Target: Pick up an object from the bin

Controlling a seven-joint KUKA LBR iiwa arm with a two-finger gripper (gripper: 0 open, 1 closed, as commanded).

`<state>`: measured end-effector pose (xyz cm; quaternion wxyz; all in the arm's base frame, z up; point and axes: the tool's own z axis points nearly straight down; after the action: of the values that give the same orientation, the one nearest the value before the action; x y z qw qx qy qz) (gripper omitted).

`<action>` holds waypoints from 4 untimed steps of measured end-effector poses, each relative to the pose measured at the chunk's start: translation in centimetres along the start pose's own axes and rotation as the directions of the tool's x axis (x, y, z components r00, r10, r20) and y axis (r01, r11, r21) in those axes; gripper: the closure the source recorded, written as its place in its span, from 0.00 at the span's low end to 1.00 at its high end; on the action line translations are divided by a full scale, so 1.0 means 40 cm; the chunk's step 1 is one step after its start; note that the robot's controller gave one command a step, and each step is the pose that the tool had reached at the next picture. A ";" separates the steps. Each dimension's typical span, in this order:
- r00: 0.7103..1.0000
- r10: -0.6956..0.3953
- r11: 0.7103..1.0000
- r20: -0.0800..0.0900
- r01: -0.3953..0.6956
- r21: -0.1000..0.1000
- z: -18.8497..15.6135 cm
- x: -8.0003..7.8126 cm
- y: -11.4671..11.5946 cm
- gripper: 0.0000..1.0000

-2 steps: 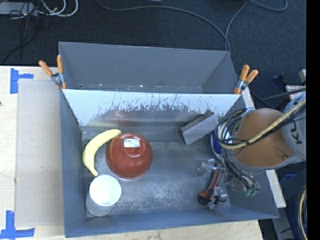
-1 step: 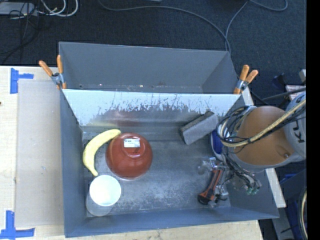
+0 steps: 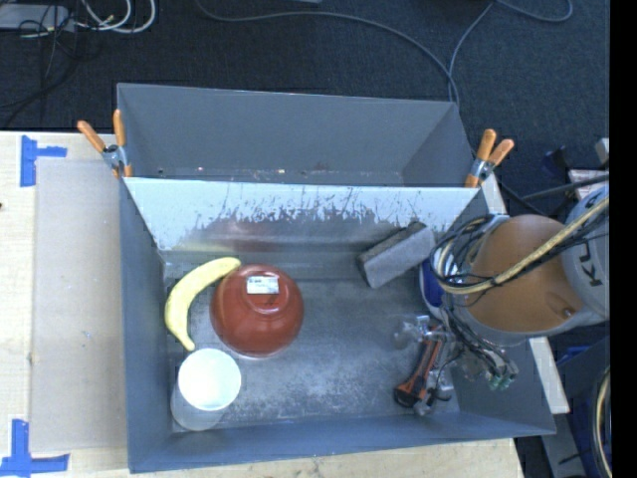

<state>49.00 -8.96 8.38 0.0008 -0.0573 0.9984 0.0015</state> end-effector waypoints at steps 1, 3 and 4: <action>0.979 -0.204 0.979 -0.002 0.204 -0.002 0.036 0.036 -0.027 1.00; 0.978 -0.211 0.978 -0.011 0.210 -0.009 -0.006 0.047 -0.024 1.00; 0.969 -0.246 0.969 0.000 0.246 -0.001 -0.082 0.040 -0.018 1.00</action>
Offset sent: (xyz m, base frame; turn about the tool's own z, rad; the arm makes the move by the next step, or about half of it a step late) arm 0.0000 0.0000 0.0000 0.0000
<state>47.50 -9.85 11.64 0.0009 -0.1807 0.9835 0.0019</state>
